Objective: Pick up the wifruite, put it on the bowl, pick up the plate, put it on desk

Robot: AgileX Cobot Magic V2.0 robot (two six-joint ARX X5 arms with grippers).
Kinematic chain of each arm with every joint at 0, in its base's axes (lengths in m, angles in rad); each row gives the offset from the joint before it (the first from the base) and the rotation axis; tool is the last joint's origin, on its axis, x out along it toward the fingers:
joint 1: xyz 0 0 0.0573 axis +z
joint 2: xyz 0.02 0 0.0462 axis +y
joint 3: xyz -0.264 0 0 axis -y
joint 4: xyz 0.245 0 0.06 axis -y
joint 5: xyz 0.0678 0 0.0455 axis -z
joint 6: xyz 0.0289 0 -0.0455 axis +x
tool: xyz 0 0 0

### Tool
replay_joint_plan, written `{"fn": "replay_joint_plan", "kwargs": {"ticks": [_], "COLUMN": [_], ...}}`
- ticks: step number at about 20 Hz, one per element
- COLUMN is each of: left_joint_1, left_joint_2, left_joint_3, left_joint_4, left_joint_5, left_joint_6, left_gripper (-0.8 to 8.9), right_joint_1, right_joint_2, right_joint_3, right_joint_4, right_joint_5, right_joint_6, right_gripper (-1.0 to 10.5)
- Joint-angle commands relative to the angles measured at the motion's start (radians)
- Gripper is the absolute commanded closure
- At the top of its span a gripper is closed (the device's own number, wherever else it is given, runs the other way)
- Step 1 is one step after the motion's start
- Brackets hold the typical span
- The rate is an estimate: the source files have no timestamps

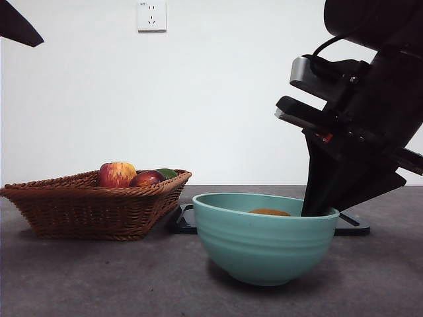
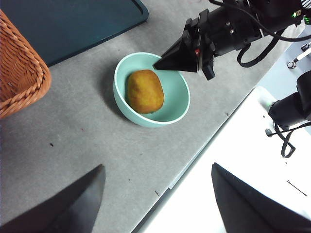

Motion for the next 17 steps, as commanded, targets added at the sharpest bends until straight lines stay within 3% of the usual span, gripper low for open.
{"fn": "replay_joint_plan", "kwargs": {"ticks": [1, 10, 17], "left_joint_1": [-0.006, -0.006, -0.006], "left_joint_2": [0.005, 0.005, 0.005], "left_joint_3": [0.007, 0.007, 0.007], "left_joint_4": [0.012, 0.012, 0.010], "left_joint_5": [0.009, 0.009, 0.009], "left_joint_6": [0.020, 0.023, 0.022], "left_gripper": [4.70, 4.70, 4.70], "right_joint_1": [0.011, -0.038, -0.140], "right_joint_2": [0.013, 0.040, 0.246], "right_joint_3": [0.026, 0.233, 0.462], "right_joint_4": [0.014, -0.036, -0.080], "right_joint_5": [-0.002, 0.027, 0.027], "right_joint_6": [0.016, -0.030, -0.117], "right_gripper": [9.4, 9.4, 9.4]}}
